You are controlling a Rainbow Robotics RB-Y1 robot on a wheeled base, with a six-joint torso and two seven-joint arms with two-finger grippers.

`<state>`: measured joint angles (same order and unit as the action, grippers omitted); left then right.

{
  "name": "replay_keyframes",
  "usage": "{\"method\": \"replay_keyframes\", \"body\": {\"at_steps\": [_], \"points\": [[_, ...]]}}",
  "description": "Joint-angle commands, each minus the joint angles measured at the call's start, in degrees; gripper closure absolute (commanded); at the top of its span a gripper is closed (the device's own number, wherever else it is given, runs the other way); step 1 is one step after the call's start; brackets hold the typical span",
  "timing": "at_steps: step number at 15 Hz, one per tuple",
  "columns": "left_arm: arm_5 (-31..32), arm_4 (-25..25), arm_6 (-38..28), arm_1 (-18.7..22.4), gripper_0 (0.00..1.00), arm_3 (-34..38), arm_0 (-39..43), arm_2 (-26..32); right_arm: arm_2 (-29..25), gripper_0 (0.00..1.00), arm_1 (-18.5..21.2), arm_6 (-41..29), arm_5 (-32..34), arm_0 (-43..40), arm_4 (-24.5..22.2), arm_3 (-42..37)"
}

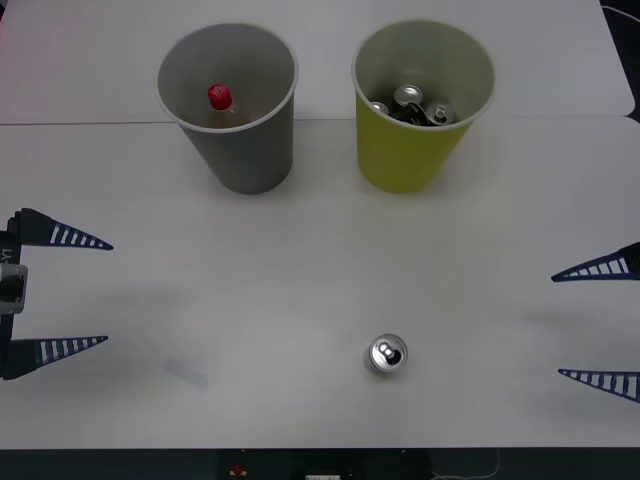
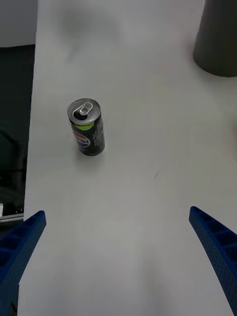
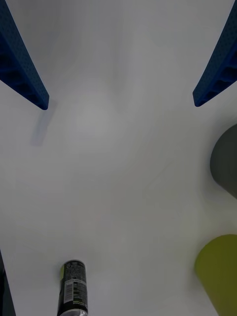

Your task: Put the can into the green bin and the plastic bottle into the gray bin

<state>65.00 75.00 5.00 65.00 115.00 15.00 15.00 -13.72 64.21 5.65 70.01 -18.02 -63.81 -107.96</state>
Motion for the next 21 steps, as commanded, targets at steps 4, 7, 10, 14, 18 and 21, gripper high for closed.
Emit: {"method": "replay_keyframes", "body": {"at_steps": [4, 7, 10, 14, 18, 21], "points": [[0.00, 0.00, 0.00, 0.00, 0.00, 0.00, 0.00, 0.00, 4.85, 0.00, -2.34, 14.56, 2.41, 0.00, 2.99, 6.80], [0.00, 0.00, 0.00, 0.00, 0.00, 0.00, 0.00, 0.00, 10.03, 0.00, -2.34, 22.12, -0.75, 0.17, 6.68, 9.96], [0.00, 0.00, 0.00, 0.00, 0.00, 0.00, 0.00, 0.00, 13.02, 0.00, -5.33, 27.66, -1.19, 1.76, 7.92, 13.21], [0.00, 0.00, 0.00, 0.00, 0.00, 0.00, 0.00, 0.00, 17.33, 0.00, -10.07, 29.50, -1.63, 5.45, 7.83, 17.26], [0.00, 0.00, 0.00, 0.00, 0.00, 0.00, 0.00, 0.00, 20.75, 0.00, -14.64, 30.12, -2.95, 8.26, 6.60, 19.63], [0.00, 0.00, 0.00, 0.00, 0.00, 0.00, 0.00, 0.00, 21.46, 0.00, -19.04, 29.68, -4.09, 9.23, 3.17, 19.63]]}}
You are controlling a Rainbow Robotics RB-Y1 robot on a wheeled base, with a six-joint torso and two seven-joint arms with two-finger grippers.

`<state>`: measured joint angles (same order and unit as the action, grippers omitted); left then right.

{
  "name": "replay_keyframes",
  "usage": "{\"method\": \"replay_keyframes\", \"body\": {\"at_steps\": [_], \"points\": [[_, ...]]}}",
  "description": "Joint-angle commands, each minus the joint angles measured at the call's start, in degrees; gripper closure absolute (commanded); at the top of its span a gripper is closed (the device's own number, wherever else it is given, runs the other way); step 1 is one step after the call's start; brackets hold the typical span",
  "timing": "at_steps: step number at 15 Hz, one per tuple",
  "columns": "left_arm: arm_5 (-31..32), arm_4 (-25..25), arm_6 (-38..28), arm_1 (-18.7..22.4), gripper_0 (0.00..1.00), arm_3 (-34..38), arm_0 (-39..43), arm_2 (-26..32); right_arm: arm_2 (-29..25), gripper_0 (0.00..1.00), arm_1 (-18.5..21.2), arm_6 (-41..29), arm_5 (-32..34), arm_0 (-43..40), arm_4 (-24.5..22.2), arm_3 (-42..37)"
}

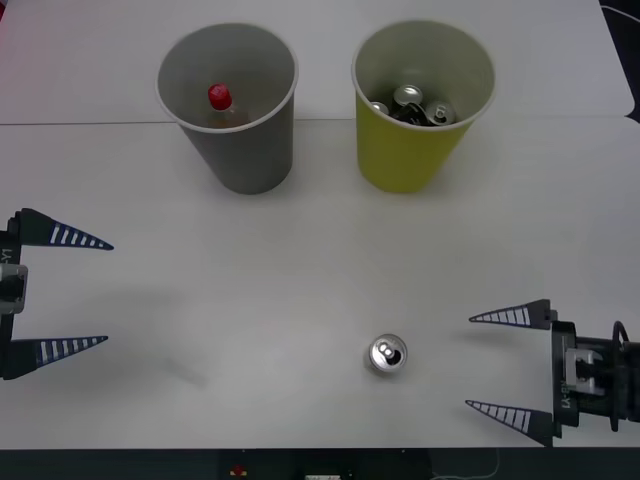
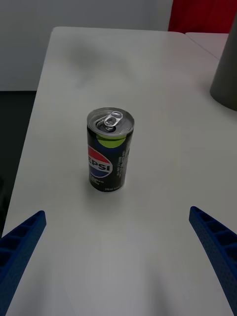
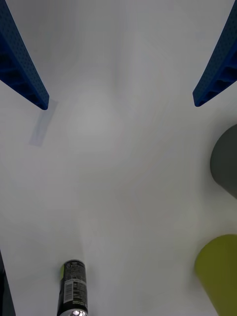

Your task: Put the can into the green bin and the plastic bottle into the gray bin

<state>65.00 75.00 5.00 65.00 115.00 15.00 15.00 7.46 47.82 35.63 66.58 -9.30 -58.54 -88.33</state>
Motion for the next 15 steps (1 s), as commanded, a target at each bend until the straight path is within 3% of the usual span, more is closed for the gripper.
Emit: {"method": "replay_keyframes", "body": {"at_steps": [1, 10, 15], "points": [[0.00, 0.00, 0.00, 0.00, 0.00, 0.00, 0.00, 0.00, 0.72, 0.00, -4.49, -0.65, -1.19, 0.69, -3.16, 0.00], [0.00, 0.00, 0.00, 0.00, 0.00, 0.00, 0.00, 0.00, 2.30, 0.00, -15.74, -2.67, -4.79, 1.83, -12.47, 0.09], [0.00, 0.00, 0.00, 0.00, 0.00, 0.00, 0.00, 0.00, 2.56, 0.00, -19.43, -4.08, -6.02, 2.44, -16.87, 0.00]]}}
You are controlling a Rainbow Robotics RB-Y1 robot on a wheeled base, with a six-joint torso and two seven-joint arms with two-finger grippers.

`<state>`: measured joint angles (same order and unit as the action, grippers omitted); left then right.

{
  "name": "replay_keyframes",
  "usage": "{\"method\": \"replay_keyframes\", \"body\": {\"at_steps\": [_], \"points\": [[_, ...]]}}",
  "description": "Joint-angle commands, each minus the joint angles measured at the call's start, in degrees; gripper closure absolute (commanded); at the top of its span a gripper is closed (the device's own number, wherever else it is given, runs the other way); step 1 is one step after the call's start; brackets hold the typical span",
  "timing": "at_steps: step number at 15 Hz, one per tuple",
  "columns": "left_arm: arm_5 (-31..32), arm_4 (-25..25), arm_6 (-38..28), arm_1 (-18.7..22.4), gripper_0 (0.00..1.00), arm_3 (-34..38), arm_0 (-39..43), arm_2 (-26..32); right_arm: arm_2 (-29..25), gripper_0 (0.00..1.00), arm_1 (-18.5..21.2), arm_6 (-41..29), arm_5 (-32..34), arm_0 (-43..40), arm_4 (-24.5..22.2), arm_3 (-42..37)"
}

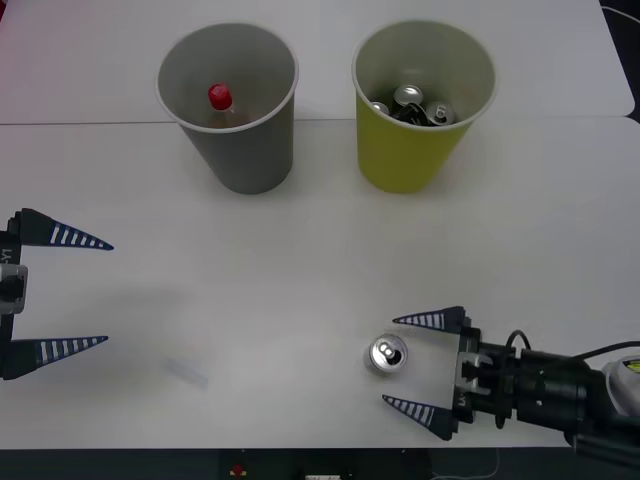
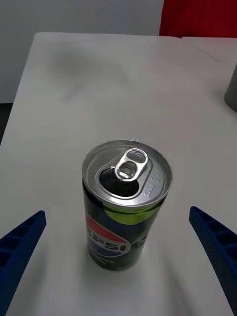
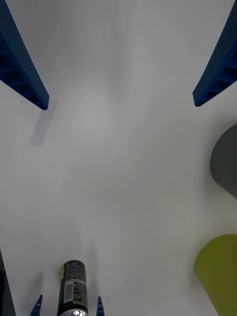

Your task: Put the can into the green bin and the plastic bottle into the gray bin

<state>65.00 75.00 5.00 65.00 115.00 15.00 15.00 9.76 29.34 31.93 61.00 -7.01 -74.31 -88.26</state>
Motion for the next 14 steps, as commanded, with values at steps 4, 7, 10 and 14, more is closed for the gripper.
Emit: {"method": "replay_keyframes", "body": {"at_steps": [4, 7, 10, 14], "points": [[0.00, 0.00, 0.00, 0.00, 0.00, 0.00, 0.00, 0.00, 1.84, 0.00, -1.39, -0.56, -2.29, 0.42, -1.19, -0.07], [0.00, 0.00, 0.00, 0.00, 0.00, 0.00, 0.00, 0.00, 2.37, 1.00, -1.48, -0.65, -3.26, 0.59, -1.19, -0.07], [0.00, 0.00, 0.00, 0.00, 0.00, 0.00, 0.00, 0.00, 2.54, 1.00, -1.48, -1.17, -3.70, 0.77, -1.19, 0.02], [0.00, 0.00, 0.00, 0.00, 0.00, 0.00, 0.00, 0.00, 2.54, 1.00, -1.48, -1.96, -3.70, 1.21, -1.19, 0.02]]}}
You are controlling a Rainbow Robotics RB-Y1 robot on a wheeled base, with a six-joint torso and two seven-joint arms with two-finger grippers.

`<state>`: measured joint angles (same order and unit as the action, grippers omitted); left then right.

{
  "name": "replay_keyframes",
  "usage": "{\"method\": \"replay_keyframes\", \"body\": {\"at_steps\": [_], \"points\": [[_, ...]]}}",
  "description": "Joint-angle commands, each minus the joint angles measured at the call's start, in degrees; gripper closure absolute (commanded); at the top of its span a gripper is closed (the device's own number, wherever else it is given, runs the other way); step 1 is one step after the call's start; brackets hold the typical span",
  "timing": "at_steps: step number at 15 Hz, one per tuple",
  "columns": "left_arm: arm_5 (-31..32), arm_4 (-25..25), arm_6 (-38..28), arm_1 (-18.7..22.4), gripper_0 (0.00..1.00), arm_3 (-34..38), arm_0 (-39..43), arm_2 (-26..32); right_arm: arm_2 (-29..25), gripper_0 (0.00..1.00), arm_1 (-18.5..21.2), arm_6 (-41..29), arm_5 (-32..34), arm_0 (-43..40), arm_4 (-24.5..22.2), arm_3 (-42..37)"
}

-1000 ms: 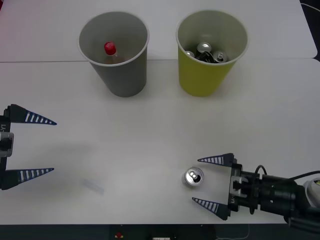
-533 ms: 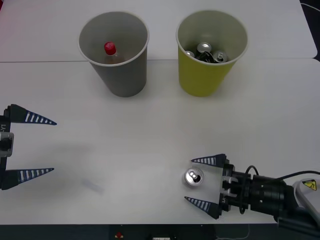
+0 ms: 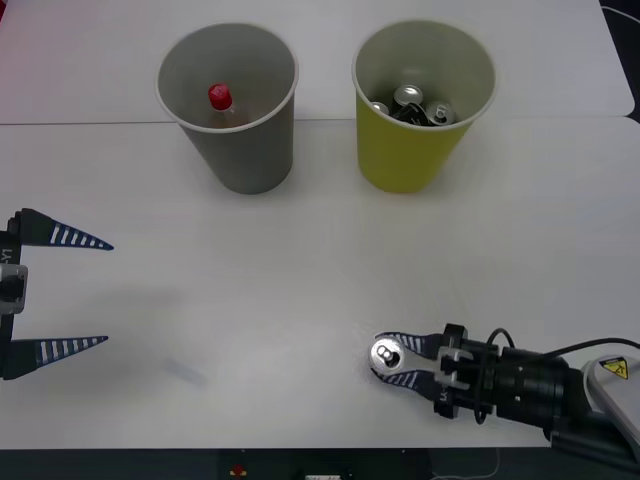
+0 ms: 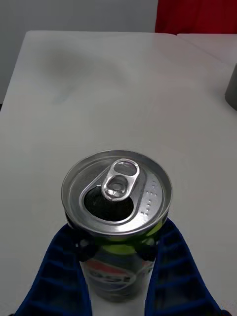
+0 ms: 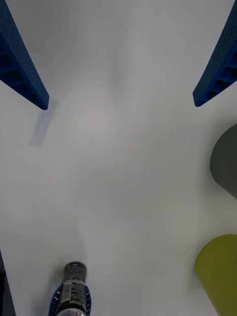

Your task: Put the can into the green bin and the plastic bottle into the gray bin

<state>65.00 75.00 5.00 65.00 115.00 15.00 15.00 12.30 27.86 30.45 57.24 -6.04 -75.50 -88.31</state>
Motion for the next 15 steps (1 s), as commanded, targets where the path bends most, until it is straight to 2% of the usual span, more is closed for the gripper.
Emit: {"method": "replay_keyframes", "body": {"at_steps": [1, 5, 11, 15], "points": [[0.00, 0.00, 0.00, 0.00, 0.00, 0.00, 0.00, 0.00, 0.00, 1.00, 0.09, -0.83, -0.02, 0.51, 0.00, -0.02], [0.00, 0.00, 0.00, 0.00, 0.00, 0.00, 0.00, 0.00, 1.67, 1.00, 1.85, -3.82, -0.02, 2.88, 1.15, -0.11], [0.00, 0.00, 0.00, 0.00, 0.00, 0.00, 0.00, 0.00, 3.08, 1.00, 10.20, -20.78, -1.96, 2.79, 1.94, -9.95], [0.00, 0.00, 0.00, 0.00, 0.00, 0.00, 0.00, 0.00, 3.08, 1.00, 18.02, -34.32, -10.48, 0.60, 0.88, -20.15]]}}
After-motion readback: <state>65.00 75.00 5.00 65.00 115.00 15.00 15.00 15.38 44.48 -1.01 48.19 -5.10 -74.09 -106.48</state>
